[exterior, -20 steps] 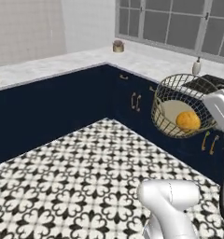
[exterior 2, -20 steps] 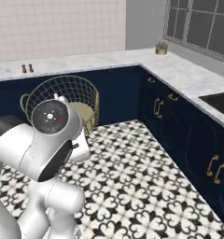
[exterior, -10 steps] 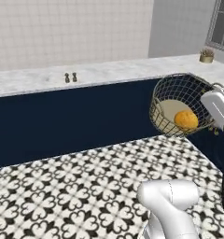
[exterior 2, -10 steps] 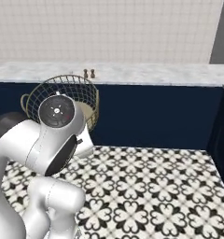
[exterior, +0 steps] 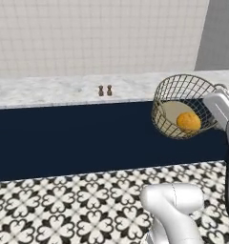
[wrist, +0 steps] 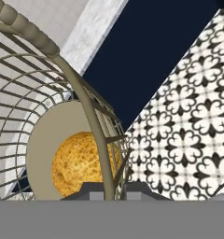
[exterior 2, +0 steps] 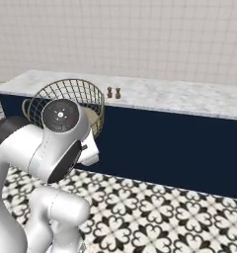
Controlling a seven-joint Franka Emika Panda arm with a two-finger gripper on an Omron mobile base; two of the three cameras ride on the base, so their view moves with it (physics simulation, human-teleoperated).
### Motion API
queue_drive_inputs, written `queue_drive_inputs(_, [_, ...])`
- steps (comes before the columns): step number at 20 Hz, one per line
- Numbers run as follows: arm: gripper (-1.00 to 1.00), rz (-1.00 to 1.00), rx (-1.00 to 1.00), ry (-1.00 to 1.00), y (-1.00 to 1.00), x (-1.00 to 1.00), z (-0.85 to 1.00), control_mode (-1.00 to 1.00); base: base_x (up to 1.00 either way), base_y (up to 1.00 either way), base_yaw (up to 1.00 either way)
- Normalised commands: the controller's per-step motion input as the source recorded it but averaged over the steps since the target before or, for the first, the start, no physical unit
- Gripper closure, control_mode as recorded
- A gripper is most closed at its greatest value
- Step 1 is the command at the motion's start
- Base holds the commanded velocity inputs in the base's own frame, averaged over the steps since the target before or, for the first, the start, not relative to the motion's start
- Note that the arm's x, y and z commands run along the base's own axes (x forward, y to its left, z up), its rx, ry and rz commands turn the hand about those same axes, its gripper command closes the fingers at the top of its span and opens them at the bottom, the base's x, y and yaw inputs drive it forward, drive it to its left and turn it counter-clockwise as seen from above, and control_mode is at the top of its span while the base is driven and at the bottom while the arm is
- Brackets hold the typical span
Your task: Open the cabinet, pick up the bread from the cabinet and place it in the basket. Then move the basket to the dining counter.
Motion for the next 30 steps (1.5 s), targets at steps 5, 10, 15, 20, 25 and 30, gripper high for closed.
queue_drive_inputs(5, [1.0, 0.0, 0.0, 0.0, 0.0, 0.0, 0.0, 1.0, 1.0, -0.52, 0.15])
queue_drive_inputs(10, [1.0, 0.0, 0.0, 0.0, 0.0, 0.0, 0.0, 1.0, 0.96, -0.54, 0.03])
queue_drive_inputs(15, [1.0, 0.0, 0.0, 0.0, 0.0, 0.0, 0.0, 1.0, 0.34, -0.77, 0.0])
queue_drive_inputs(20, [1.0, 0.0, 0.0, 0.0, 0.0, 0.0, 0.0, 1.0, 0.26, -0.76, 0.0])
queue_drive_inputs(25, [1.0, 0.0, 0.0, 0.0, 0.0, 0.0, 0.0, 1.0, 0.78, -0.38, 0.0])
queue_drive_inputs(30, [1.0, 0.0, 0.0, 0.0, 0.0, 0.0, 0.0, 1.0, 0.74, -0.13, 0.0])
